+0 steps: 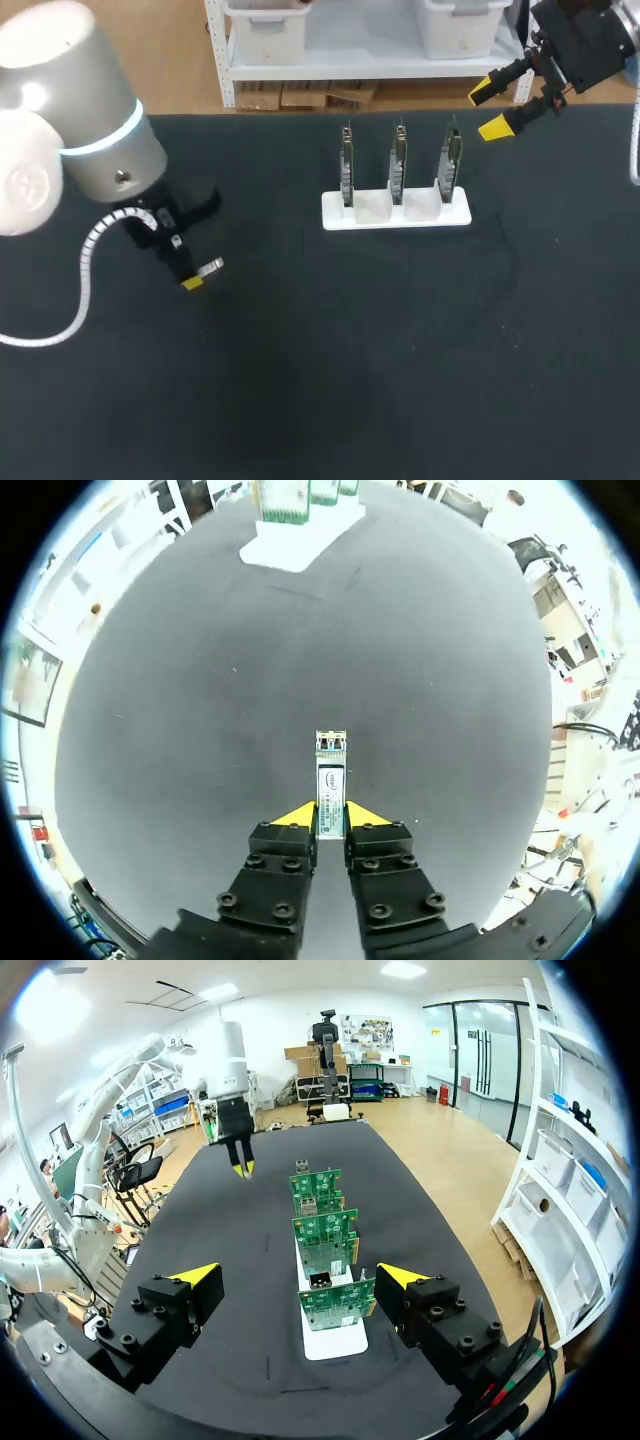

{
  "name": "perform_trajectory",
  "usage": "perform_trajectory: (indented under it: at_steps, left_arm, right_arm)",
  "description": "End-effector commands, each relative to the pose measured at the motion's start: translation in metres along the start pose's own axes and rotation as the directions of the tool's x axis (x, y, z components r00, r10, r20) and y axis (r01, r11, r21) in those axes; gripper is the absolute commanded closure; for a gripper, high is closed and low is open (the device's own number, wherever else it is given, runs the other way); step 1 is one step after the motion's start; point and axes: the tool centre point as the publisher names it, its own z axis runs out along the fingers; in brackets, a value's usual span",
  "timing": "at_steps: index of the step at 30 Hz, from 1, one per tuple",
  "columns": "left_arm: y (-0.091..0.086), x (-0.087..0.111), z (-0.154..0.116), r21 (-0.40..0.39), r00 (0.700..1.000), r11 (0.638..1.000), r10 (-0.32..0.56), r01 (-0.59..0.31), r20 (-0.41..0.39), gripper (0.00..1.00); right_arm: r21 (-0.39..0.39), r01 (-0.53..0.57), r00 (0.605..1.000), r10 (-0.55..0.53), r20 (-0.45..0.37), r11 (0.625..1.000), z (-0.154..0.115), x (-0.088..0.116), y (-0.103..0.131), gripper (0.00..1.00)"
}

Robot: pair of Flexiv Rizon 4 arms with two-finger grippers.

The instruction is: Pick up the optical module with the left hand, and insert it into the network port with the right hand.

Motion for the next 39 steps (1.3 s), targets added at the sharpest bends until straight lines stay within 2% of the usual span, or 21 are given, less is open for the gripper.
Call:
perform_trajectory:
  at_steps: [1,5,7,19,21,23,26,32,36,39]
  left_arm:
    - [-0.008,0.005,-0.044,-0.027,0.991,1.0,0.017,-0.014,0.131,1.0]
    - [-0.008,0.001,-0.073,-0.026,0.965,0.999,0.041,-0.035,0.258,1.0]
    - [-0.008,0.001,-0.083,-0.023,0.956,1.0,0.019,-0.012,0.292,1.0]
    - [-0.008,0.001,-0.083,-0.023,0.956,1.0,0.019,-0.012,0.292,1.0]
    - [-0.012,0.002,-0.085,-0.026,0.942,1.0,0.001,0.009,0.334,1.0]
    - [-0.013,-0.008,-0.089,-0.036,0.933,0.999,0.016,-0.004,0.36,1.0]
    - [-0.008,-0.04,-0.101,-0.055,0.897,0.996,0.084,-0.066,0.434,1.0]
    - [0.0,-0.104,-0.137,-0.114,0.859,0.967,0.256,-0.229,0.444,1.0]
    - [0.005,-0.136,-0.159,-0.131,0.84,0.946,0.323,-0.296,0.436,1.0]
    - [0.009,-0.154,-0.173,-0.142,0.81,0.927,0.373,-0.347,0.452,1.0]
  right_arm:
    - [0.004,0.0,1.0,0.0,0.0,1.0,0.0,0.0,0.002,0.0]
    - [0.004,0.0,1.0,0.0,0.0,1.0,0.0,0.0,0.002,0.0]
    - [0.004,0.0,1.0,0.0,0.0,1.0,0.0,0.0,0.002,0.0]
    - [0.004,0.0,1.0,0.0,0.0,1.0,0.0,0.0,0.002,0.0]
    - [0.004,0.0,1.0,0.0,0.0,1.0,0.0,0.0,0.002,0.0]
    - [0.004,0.0,1.0,0.0,0.0,1.0,0.0,0.0,0.002,0.0]
    - [0.004,0.0,1.0,0.0,0.0,1.0,0.0,0.0,0.002,0.0]
    - [0.004,0.0,1.0,0.0,0.0,1.0,0.0,0.0,0.002,0.0]
    - [0.004,0.0,1.0,0.0,0.0,1.0,0.0,0.0,0.002,0.0]
    - [0.004,0.0,1.0,0.0,0.0,1.0,0.0,0.0,0.002,0.0]
